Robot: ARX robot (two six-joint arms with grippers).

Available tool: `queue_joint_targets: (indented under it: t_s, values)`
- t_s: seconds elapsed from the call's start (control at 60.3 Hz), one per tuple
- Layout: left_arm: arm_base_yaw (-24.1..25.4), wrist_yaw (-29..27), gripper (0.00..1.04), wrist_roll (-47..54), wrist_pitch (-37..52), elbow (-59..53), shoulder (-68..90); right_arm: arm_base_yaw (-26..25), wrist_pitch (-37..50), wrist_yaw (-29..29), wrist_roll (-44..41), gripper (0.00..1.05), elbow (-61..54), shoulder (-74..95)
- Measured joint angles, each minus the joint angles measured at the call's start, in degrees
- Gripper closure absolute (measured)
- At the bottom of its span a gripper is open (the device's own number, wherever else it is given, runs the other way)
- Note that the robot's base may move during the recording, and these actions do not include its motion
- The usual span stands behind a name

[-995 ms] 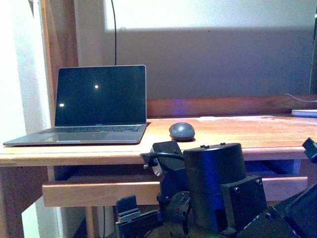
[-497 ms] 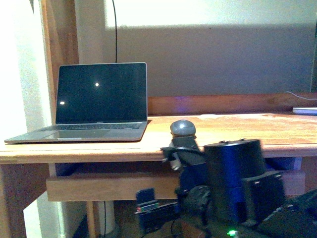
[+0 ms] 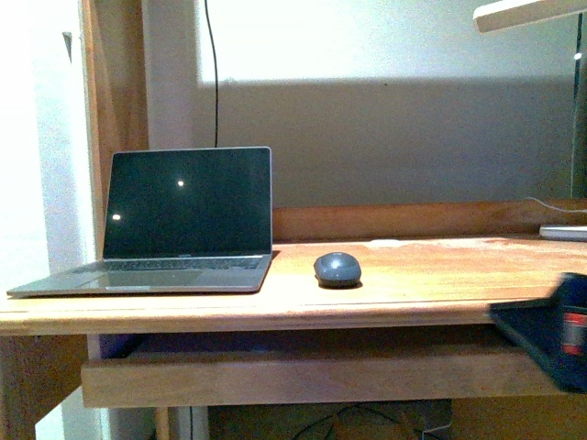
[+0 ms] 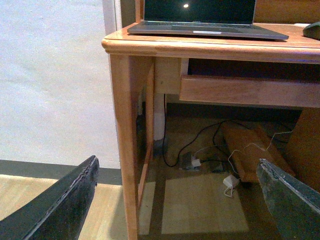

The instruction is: Place mouse

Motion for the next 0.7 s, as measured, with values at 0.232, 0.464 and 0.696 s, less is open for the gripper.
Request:
queue_joint_targets:
  t_s: [0.232, 0.464, 0.696]
  values:
    - [0.0, 0.0, 0.08, 0.0, 0.0, 0.0, 0.0, -13.4, -6.5, -14.2, 8.8, 0.07, -14.8, -23.8]
    - [0.0, 0.0, 0.08, 0.0, 0.0, 0.0, 0.0, -24.3, -18.3, -27.0, 16.8, 0.07, -22.9, -47.6]
    - [0.0, 0.1, 0.08, 0.0, 0.0, 0.0, 0.0, -24.8, -31.9, -29.7, 22.8, 0.07, -26.9, -67.4]
